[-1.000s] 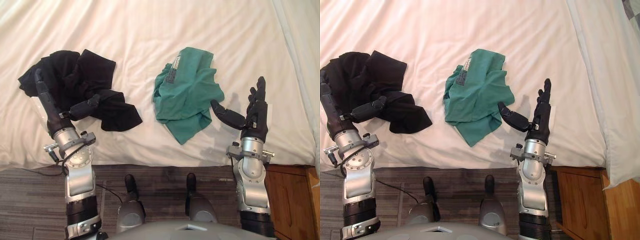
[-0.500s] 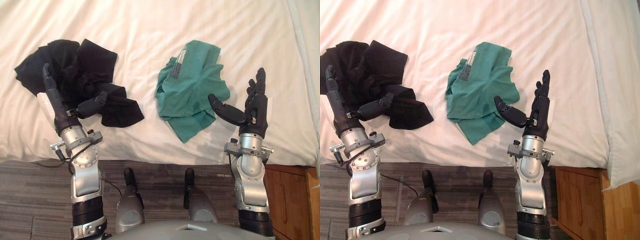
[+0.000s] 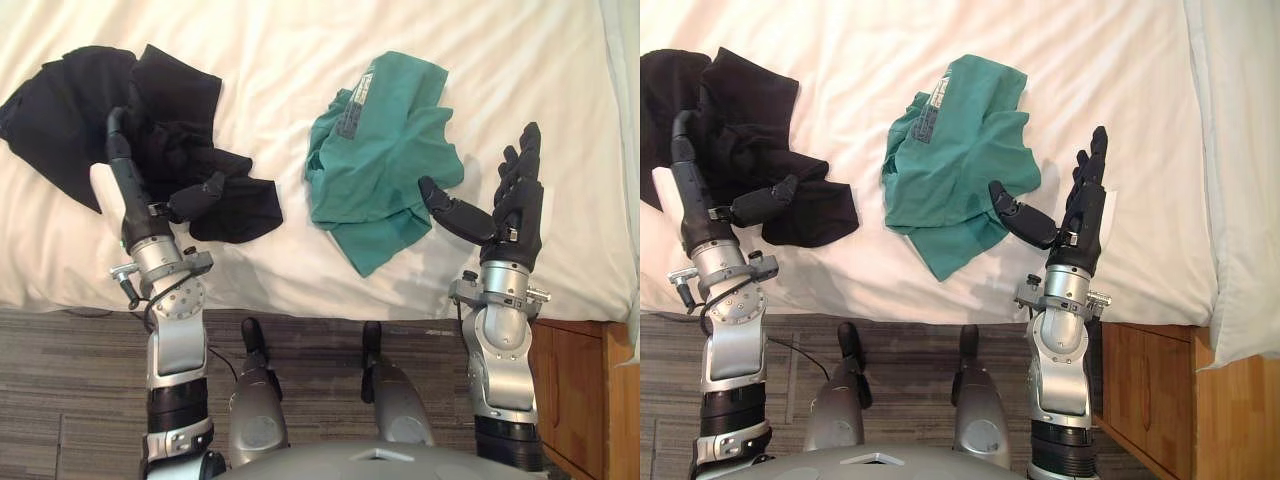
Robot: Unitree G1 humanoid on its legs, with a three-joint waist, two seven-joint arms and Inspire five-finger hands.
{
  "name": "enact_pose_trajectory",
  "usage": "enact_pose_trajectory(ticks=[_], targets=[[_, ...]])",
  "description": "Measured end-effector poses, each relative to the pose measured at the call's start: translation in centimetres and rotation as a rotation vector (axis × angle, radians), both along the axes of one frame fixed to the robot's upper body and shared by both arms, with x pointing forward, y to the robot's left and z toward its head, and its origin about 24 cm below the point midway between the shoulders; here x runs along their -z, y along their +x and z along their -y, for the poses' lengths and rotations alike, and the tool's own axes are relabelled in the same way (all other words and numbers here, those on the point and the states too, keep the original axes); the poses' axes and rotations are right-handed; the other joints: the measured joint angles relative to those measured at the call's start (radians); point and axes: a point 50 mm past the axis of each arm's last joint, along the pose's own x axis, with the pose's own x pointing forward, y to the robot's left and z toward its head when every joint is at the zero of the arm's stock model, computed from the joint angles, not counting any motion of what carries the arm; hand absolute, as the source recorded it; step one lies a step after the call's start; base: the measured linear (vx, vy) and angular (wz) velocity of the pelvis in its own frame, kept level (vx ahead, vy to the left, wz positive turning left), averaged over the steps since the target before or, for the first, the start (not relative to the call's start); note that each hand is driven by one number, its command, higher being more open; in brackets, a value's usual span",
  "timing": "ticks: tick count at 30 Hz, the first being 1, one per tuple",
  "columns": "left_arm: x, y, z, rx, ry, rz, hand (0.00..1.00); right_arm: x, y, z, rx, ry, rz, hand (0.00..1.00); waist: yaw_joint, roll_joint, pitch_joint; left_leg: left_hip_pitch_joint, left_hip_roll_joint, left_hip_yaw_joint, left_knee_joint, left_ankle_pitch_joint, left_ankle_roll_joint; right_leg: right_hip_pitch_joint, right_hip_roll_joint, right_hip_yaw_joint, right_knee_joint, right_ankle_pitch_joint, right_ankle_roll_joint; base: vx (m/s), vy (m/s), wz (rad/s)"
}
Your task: Tidy up the quilt and then pick up the clothes from the bed and put them into the laundry hamper
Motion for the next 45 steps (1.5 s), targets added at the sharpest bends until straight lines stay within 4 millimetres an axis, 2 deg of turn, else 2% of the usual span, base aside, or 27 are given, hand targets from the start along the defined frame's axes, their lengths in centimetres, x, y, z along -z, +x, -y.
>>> enact_pose_trajectory(ticks=[5, 11, 14, 16, 18, 21, 24, 25, 26, 30, 31, 35, 39, 41, 45], targets=[[0.0, 1.2, -0.1, 0.000, 0.066, -0.033, 0.00, -0.3, 0.0, -0.5, -0.027, 0.013, 0.017, 1.00, 0.014, -0.006, 0.004, -0.011, 0.016, 0.005, 0.014, -0.003, -0.004, -0.008, 0.010, -0.001, 0.002, 0.000, 0.000, -0.01, -0.016, -0.02], [1.4, 1.6, -0.2, 0.034, 0.079, -0.092, 0.00, -1.1, -0.1, -2.0, -0.099, 0.018, 0.052, 1.00, 0.019, -0.006, 0.004, 0.003, 0.018, 0.011, 0.025, -0.008, -0.008, 0.012, 0.008, -0.007, 0.002, 0.000, 0.000, 0.00, 0.001, 0.01], [3.1, 0.9, -0.1, 0.066, 0.035, -0.139, 0.00, -1.6, -0.2, -3.6, -0.191, 0.028, 0.083, 1.00, 0.018, -0.004, 0.005, 0.042, 0.018, 0.018, 0.026, -0.013, -0.007, 0.053, 0.007, -0.024, 0.002, 0.000, 0.001, 0.00, 0.000, 0.00], [4.7, -0.5, 0.2, 0.112, -0.045, -0.155, 0.00, -1.7, -0.2, -4.9, -0.270, 0.006, 0.087, 1.00, 0.021, -0.001, 0.005, 0.062, 0.016, 0.020, 0.027, -0.017, -0.003, 0.077, 0.004, -0.034, 0.002, -0.001, 0.001, 0.01, 0.017, 0.07], [5.3, -1.5, 0.5, 0.154, -0.110, -0.148, 0.00, -1.7, -0.2, -5.5, -0.315, -0.014, 0.082, 1.00, 0.024, 0.001, 0.005, 0.063, 0.014, 0.018, 0.027, -0.017, -0.003, 0.086, 0.002, -0.053, 0.002, -0.002, 0.001, 0.00, 0.014, 0.17], [6.7, -3.2, 1.1, 0.235, -0.223, -0.161, 0.00, -0.3, 0.7, -6.6, -0.395, -0.063, 0.011, 1.00, 0.037, 0.003, 0.006, 0.087, -0.002, 0.001, 0.025, -0.019, 0.002, 0.130, -0.015, -0.089, 0.003, -0.027, -0.001, 0.02, 0.020, 0.26], [7.8, -4.8, 1.9, 0.310, -0.348, -0.164, 0.00, 2.1, 2.5, -7.4, -0.433, -0.124, -0.113, 1.00, 0.052, 0.008, 0.004, 0.091, -0.018, -0.015, 0.025, -0.019, 0.002, 0.152, -0.031, -0.125, 0.018, -0.056, -0.003, -0.01, 0.014, 0.31], [8.0, -5.0, 2.0, 0.321, -0.377, -0.163, 0.00, 2.6, 2.8, -7.5, -0.432, -0.144, -0.138, 1.00, 0.058, 0.010, 0.004, 0.090, -0.020, -0.020, 0.025, -0.019, 0.002, 0.153, -0.031, -0.130, 0.022, -0.058, -0.003, -0.02, -0.003, 0.28], [8.4, -5.5, 2.2, 0.345, -0.485, -0.131, 0.00, 4.3, 3.6, -7.3, -0.421, -0.207, -0.219, 1.00, 0.071, 0.014, 0.004, 0.090, -0.024, -0.031, 0.025, -0.019, 0.003, 0.159, -0.033, -0.140, 0.027, -0.062, -0.004, -0.02, -0.006, 0.19], [8.7, -5.8, 2.0, 0.350, -0.617, -0.082, 0.00, 6.0, 5.4, -6.5, -0.371, -0.244, -0.297, 1.00, 0.071, 0.017, 0.005, 0.089, -0.038, -0.059, 0.023, -0.014, 0.009, 0.169, -0.047, -0.166, 0.049, -0.078, -0.007, -0.01, 0.009, 0.24], [8.6, -5.8, 2.0, 0.349, -0.630, -0.071, 0.00, 6.2, 6.2, -6.3, -0.361, -0.248, -0.310, 0.00, 0.070, 0.017, 0.005, 0.089, -0.039, -0.065, 0.023, -0.011, 0.012, 0.169, -0.047, -0.167, 0.054, -0.078, -0.007, -0.03, 0.010, 0.07], [8.2, -5.4, 2.1, 0.370, -0.658, -0.045, 0.00, 6.9, 8.5, -6.3, -0.316, -0.321, -0.358, 0.00, 0.068, 0.022, 0.007, 0.089, -0.044, -0.066, 0.024, 0.011, 0.020, 0.172, -0.051, -0.166, 0.055, -0.078, -0.007, -0.08, 0.006, 0.02], [8.5, -5.4, 3.1, 0.479, -0.695, -0.069, 0.00, 6.2, 10.8, -4.4, -0.244, -0.384, -0.390, 0.00, 0.073, 0.050, 0.005, 0.090, -0.040, -0.065, 0.020, 0.031, 0.024, 0.171, -0.047, -0.163, 0.062, -0.081, -0.013, -0.15, 0.003, 0.01], [9.0, -5.9, 3.6, 0.523, -0.725, -0.089, 0.00, 6.3, 11.0, -3.9, -0.229, -0.374, -0.405, 0.00, 0.073, 0.054, 0.002, 0.091, -0.040, -0.059, 0.019, 0.032, 0.027, 0.168, -0.047, -0.161, 0.068, -0.081, -0.012, -0.12, 0.023, -0.02], [10.4, -6.9, 4.1, 0.573, -0.737, -0.176, 0.00, 7.2, 10.6, -2.8, -0.209, -0.339, -0.438, 0.00, 0.072, 0.040, -0.007, 0.099, -0.043, -0.048, 0.020, 0.025, 0.039, 0.185, -0.052, -0.162, 0.057, -0.070, 0.005, -0.04, 0.024, 0.02]])
